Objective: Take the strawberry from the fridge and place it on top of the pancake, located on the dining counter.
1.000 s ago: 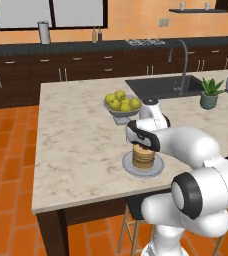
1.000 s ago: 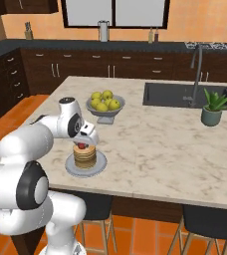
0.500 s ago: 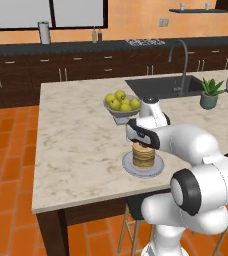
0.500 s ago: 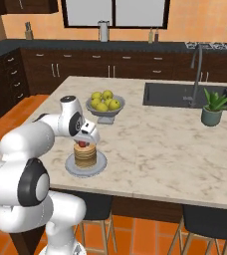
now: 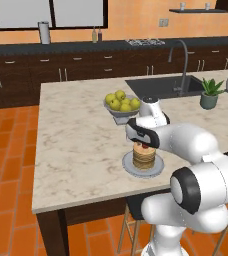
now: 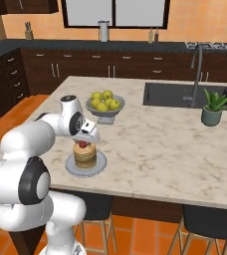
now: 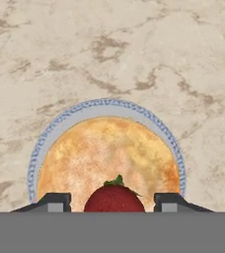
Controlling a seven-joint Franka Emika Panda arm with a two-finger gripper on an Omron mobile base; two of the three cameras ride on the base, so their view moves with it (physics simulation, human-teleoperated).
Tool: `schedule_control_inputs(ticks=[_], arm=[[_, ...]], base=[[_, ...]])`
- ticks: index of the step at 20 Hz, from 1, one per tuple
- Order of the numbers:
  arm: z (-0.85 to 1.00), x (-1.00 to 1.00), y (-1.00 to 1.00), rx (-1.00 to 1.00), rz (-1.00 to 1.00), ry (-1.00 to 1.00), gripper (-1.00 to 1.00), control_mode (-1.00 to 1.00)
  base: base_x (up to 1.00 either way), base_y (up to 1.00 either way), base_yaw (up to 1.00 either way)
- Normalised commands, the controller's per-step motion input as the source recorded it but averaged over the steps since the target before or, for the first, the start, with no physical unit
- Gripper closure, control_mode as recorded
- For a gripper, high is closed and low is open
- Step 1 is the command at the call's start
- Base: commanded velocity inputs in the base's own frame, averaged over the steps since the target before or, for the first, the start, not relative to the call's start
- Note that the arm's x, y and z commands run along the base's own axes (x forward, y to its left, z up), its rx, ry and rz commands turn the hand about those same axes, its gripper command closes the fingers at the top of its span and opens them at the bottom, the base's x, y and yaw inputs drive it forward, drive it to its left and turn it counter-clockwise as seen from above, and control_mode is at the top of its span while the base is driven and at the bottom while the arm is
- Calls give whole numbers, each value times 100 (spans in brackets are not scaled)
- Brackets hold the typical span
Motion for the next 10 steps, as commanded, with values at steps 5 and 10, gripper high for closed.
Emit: schedule_control_inputs(ticks=[5,10], arm=[[0,0,0,0,0,-1,-100,-100],[20,-2,0,1,0,-5,-100,-100]], base=[[0,0,0],[0,0,0]])
